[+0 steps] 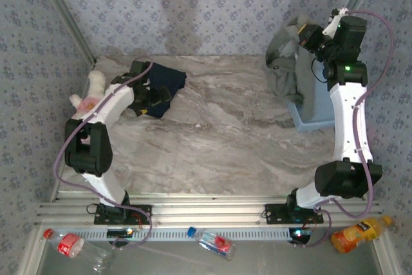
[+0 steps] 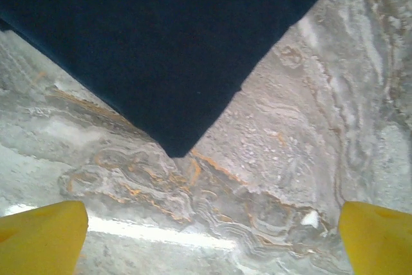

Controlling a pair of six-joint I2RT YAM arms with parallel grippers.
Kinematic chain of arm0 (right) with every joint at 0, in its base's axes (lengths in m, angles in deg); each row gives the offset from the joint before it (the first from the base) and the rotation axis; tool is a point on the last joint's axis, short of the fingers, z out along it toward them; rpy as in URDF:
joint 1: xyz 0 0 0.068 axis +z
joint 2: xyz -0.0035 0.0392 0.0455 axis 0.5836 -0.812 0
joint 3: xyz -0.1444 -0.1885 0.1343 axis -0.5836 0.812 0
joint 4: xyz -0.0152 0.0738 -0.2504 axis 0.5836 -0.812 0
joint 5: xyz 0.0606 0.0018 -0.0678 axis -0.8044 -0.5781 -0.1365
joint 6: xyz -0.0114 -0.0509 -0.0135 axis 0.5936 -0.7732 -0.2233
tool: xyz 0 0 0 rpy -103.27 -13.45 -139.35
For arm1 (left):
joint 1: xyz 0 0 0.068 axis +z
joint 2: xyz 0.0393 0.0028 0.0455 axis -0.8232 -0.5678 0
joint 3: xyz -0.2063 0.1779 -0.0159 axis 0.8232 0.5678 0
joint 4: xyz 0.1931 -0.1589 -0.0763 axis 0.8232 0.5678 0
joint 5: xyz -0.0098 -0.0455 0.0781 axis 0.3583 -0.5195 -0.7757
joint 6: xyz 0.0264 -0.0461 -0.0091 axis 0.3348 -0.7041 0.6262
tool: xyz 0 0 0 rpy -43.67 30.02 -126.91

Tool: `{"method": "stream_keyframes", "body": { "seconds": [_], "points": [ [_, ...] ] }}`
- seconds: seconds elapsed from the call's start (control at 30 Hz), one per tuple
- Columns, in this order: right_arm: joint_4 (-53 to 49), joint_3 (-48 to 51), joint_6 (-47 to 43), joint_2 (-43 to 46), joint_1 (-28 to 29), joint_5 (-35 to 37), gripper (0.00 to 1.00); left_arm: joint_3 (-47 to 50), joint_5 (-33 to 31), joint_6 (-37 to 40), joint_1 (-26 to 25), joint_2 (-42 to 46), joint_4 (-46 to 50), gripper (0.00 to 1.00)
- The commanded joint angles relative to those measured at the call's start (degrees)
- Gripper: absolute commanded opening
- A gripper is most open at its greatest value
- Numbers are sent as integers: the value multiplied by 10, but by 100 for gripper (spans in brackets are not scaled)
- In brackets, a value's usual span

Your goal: Fold and stack the mixed laundry pile

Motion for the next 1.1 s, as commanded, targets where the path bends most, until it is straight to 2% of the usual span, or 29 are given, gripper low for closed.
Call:
{"method": "stream_keyframes", "body": {
  "seconds": [0.0,0.23,0.33,0.43,0.6,0.77,0.8,0.83,0.9,1.07],
  "points": [
    [14,-12,21,15,22,-82,0,12,22,-31,-14,44,-41,100],
    [-24,-139,22,4,152,-186,0,24,26,-57,-34,90,-64,100],
    [-29,-188,28,-1,184,-200,0,31,24,-67,-39,110,-75,100],
    [-26,-197,34,7,200,-195,0,41,10,-70,-41,134,-77,100],
    [-36,-102,36,47,209,-124,0,76,-30,-70,-41,187,-68,100],
    [-23,130,46,79,207,-10,0,110,-62,-70,-41,234,-50,100],
    [-42,172,45,71,204,22,5,115,-71,-70,-41,241,-40,100],
    [-61,209,21,58,198,35,27,117,-77,-67,-41,245,-31,100],
    [-96,266,-2,28,181,50,55,120,-78,-63,-43,251,-19,100],
    [-146,371,-75,17,173,128,62,122,-73,-45,-81,252,5,100]
  ]
}}
